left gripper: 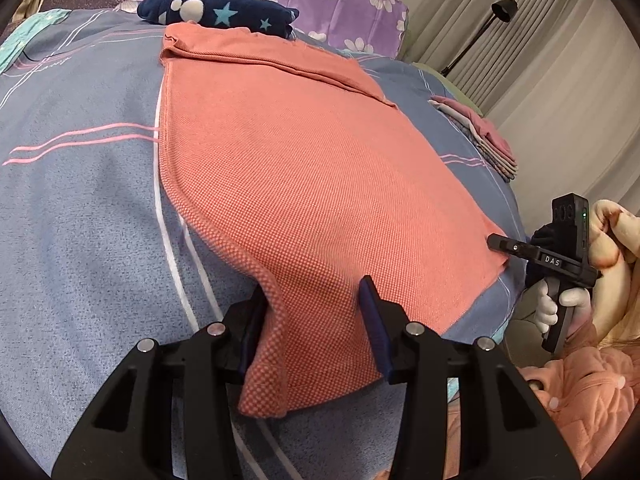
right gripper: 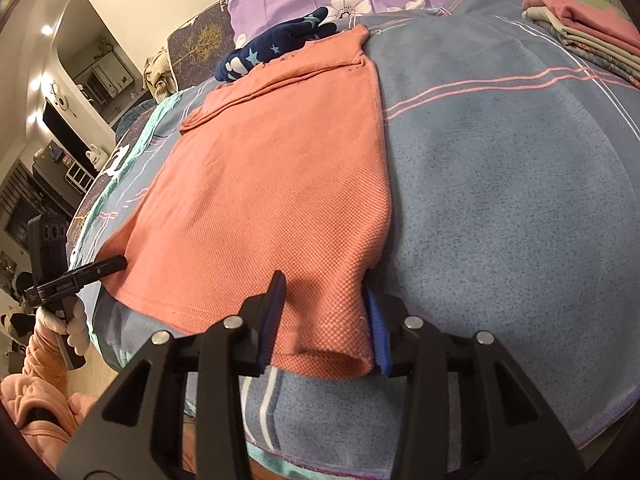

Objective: Fold small clothes
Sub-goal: 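Grasp the hem with both tools and lift it toward the collar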

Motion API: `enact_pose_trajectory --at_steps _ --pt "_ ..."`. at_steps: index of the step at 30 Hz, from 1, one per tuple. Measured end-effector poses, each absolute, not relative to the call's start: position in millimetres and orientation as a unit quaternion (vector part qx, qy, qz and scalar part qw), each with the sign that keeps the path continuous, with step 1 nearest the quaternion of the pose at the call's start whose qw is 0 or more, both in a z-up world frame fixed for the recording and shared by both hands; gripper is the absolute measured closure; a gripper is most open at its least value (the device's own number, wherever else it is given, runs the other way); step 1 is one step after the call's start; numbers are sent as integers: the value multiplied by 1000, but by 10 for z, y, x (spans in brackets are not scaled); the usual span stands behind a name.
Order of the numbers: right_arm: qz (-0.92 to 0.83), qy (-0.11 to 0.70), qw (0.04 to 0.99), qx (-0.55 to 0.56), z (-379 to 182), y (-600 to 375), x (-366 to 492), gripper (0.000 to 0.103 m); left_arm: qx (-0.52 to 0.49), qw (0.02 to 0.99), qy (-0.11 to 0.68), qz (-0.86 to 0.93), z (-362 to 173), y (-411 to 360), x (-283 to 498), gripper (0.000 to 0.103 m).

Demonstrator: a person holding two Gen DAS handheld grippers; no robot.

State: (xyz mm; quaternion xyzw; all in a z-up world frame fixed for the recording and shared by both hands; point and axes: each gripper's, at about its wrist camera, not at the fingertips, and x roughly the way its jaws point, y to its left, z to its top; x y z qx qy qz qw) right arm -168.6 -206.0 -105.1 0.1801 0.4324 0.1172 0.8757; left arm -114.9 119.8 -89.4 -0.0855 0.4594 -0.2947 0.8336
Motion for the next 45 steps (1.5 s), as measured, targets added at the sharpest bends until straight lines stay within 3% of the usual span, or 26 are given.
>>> enact_pose_trajectory --at_steps 10,17,23,24,26,27,28,40,45 --pt "130 437 873 175 -1040 -2031 -1627 63 -86 830 465 -297 -906 1158 -1082 57" --pt "142 444 865 183 -1032 -2072 -1682 66 -94 822 472 -305 -898 1232 -1166 70" --pt "178 441 845 244 -1122 -2245 -1671 68 -96 820 465 -320 -925 1218 -1175 72" --pt "183 439 842 255 -1139 -2260 -1626 72 -98 820 461 -324 -939 1186 -1139 74" --pt "188 442 835 268 -1163 -2267 -1514 85 -99 820 458 -329 -953 1144 -1089 90" --pt "185 446 833 270 -1165 -2273 -1476 98 -105 820 456 -330 -943 1138 -1063 92" --pt "184 448 830 277 -1144 -2284 -1455 98 -110 821 453 -331 -917 1136 -1056 94" --pt "212 298 903 225 -7 -2366 -2004 99 -128 871 305 -363 33 1263 -1463 96" --pt "200 278 918 199 274 -2433 -2444 99 -109 880 277 -370 367 1217 -1916 97"
